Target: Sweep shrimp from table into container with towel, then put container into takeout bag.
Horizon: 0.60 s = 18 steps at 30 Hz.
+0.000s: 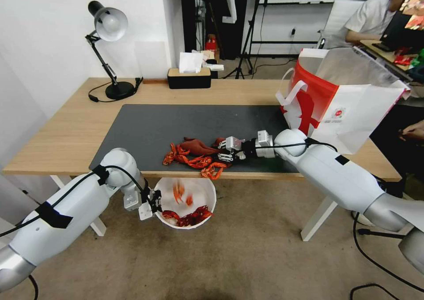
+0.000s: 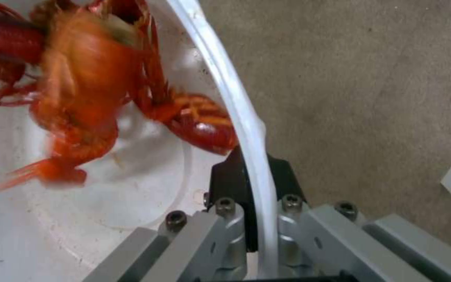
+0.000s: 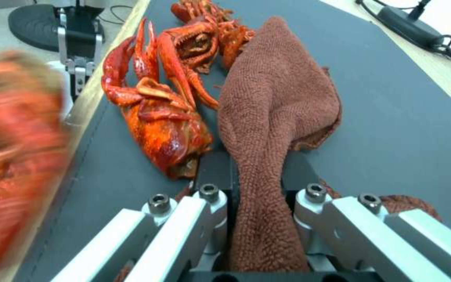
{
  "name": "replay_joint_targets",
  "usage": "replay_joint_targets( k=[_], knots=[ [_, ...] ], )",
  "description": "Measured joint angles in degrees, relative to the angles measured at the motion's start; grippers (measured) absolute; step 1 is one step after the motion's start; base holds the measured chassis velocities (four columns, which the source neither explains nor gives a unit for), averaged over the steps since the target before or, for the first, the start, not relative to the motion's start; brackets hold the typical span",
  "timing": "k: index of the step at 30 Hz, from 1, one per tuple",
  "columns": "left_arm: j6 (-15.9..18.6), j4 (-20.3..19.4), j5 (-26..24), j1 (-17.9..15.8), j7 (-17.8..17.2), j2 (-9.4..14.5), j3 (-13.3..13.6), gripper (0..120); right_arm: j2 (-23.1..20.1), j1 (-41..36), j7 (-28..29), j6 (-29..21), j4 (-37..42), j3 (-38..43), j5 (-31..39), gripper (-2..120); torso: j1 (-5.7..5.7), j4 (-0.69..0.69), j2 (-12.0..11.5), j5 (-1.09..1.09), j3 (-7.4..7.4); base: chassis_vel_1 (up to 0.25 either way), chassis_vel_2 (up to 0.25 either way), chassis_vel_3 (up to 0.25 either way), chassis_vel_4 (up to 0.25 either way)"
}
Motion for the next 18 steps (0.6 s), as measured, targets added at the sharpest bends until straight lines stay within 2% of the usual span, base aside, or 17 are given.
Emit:
replay_joint_targets(
  k=[18],
  knots=[
    [0.18, 1.07, -0.28, -1.16, 0.12, -0.58, 0.49, 0, -2.18, -2.03, -0.12, -0.03, 4.14, -0.1, 0.38, 9, 0.0, 0.02, 0.0, 0.01, 0.0, 0.0, 0.0, 0.0, 0.0]
  ],
)
